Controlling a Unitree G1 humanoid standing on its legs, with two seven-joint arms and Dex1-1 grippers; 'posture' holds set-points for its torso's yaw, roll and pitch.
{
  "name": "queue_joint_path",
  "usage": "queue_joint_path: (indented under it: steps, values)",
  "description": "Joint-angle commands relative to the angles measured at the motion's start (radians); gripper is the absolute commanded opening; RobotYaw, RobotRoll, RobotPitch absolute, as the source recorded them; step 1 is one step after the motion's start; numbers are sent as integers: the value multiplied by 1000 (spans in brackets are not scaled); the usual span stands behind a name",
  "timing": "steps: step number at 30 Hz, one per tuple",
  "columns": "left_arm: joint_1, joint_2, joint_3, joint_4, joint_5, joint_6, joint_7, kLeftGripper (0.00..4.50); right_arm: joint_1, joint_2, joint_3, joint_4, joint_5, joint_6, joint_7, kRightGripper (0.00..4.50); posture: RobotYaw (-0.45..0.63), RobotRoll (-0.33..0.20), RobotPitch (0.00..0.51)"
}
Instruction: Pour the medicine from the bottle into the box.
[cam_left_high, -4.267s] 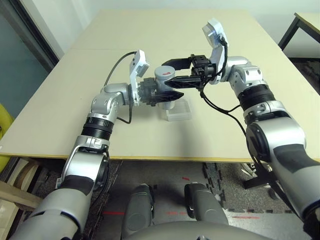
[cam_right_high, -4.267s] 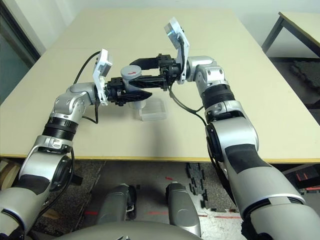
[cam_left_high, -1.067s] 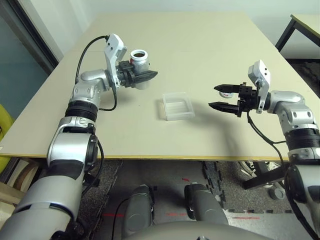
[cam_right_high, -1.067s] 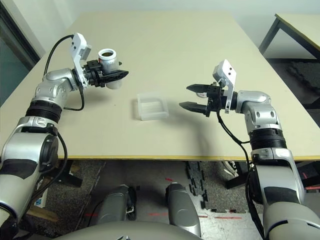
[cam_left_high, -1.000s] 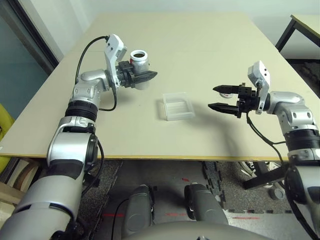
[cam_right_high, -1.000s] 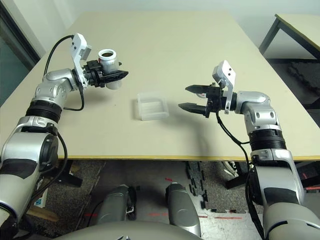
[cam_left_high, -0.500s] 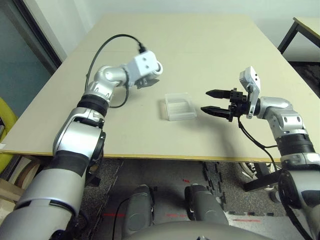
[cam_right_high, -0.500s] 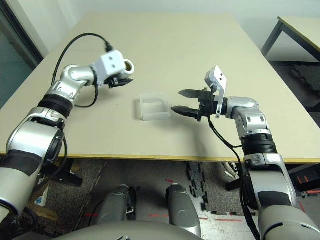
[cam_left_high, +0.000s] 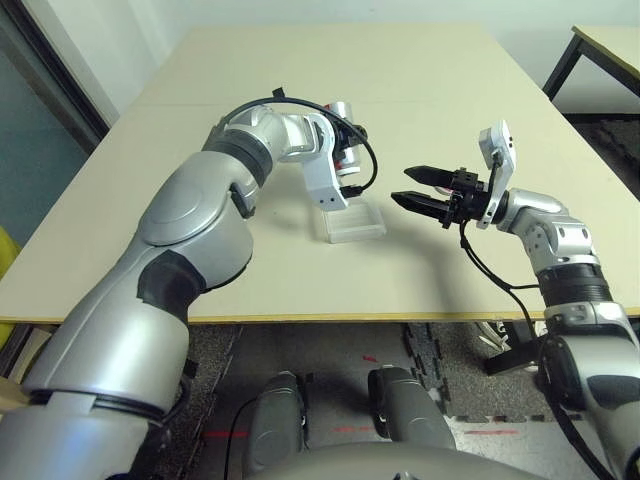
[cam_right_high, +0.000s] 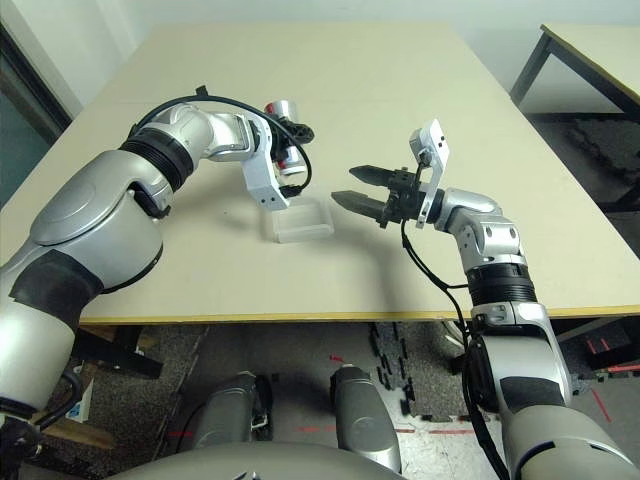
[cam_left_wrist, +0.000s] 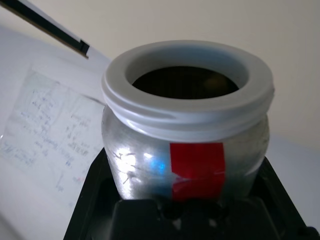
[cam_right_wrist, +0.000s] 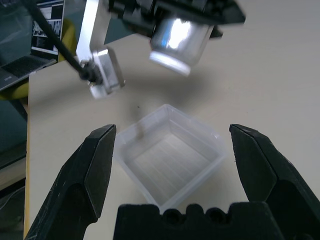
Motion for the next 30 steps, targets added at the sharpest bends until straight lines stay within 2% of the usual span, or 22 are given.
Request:
queue_joint_path:
  steps: [1, 4, 7, 9, 13, 18, 24, 30]
  values:
    - [-10, -17, 11, 17, -10, -2, -10, 2657, 14, 1, -16, -20, 13, 3, -10, 4500, -211, 0, 41]
    - [6, -18, 47, 21, -50, -22, -58, 2657, 16, -3, -12, -18, 11, 2, -6, 4500, -207, 0, 42]
    - [35, -5, 167, 33, -176, -42, -194, 2657, 21, -10, -5, -20, 7, 4, 6, 4500, -207, 0, 42]
    - [59, 10, 294, 40, -307, -37, -339, 2657, 24, -18, 4, -24, -2, 0, 15, 4500, -207, 0, 52]
    - [129, 22, 661, 40, -680, 90, -734, 2657, 37, -29, 19, -30, -14, -11, 29, 4500, -207, 0, 52]
    - [192, 40, 981, -4, -993, 329, -1000, 2657, 50, -50, 57, -22, -58, -61, 74, 4500, -207, 0, 52]
    - [264, 72, 1212, -78, -1220, 587, -1017, 2657, 38, -70, 89, 10, -103, -123, 108, 4500, -178, 0, 55]
    - [357, 114, 1353, -199, -1365, 750, -955, 2657, 14, -78, 108, 59, -143, -179, 117, 4500, -166, 0, 56]
